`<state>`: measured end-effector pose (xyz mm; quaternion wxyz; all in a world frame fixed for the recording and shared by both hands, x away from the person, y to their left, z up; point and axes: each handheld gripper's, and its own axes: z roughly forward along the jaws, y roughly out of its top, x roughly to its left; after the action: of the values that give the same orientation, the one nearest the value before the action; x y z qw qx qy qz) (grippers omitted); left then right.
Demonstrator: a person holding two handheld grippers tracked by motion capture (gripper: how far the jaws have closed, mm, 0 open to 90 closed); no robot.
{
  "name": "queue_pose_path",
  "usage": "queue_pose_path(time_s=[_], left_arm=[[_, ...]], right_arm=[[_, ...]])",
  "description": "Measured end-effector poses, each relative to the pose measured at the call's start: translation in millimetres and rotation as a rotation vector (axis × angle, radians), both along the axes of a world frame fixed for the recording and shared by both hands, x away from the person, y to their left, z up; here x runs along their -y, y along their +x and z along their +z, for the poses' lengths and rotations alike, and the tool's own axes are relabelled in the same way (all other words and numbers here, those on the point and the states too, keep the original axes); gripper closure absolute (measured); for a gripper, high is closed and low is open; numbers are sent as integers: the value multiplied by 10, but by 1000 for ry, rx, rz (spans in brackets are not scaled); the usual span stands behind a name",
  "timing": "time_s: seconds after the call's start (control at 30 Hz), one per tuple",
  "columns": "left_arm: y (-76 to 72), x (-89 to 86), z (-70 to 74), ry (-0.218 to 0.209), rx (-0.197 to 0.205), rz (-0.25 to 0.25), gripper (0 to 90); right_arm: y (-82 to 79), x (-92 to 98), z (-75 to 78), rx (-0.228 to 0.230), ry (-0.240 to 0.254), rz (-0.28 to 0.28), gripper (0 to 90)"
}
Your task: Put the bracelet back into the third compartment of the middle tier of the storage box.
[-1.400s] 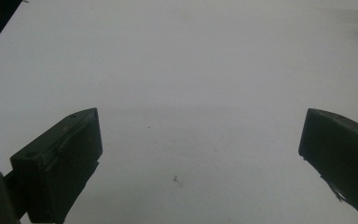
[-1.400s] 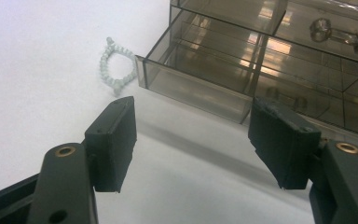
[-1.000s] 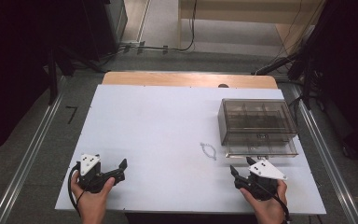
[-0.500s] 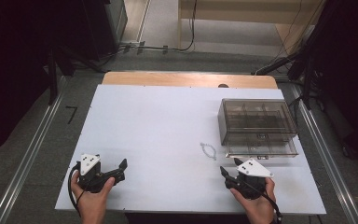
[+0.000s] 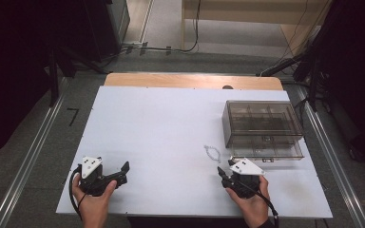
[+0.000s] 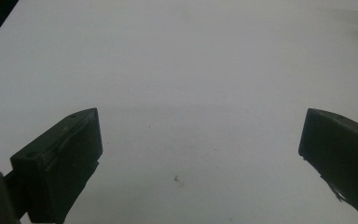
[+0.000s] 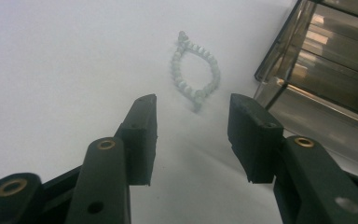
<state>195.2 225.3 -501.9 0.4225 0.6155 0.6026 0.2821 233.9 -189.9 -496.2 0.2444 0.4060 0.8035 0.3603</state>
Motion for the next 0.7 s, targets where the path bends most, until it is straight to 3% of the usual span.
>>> queue_pose_path(time_s=[0.7], left_arm=[[1, -4, -2, -2, -1, 1, 0]], right_arm=[[180, -133, -126, 5, -28, -29, 654]])
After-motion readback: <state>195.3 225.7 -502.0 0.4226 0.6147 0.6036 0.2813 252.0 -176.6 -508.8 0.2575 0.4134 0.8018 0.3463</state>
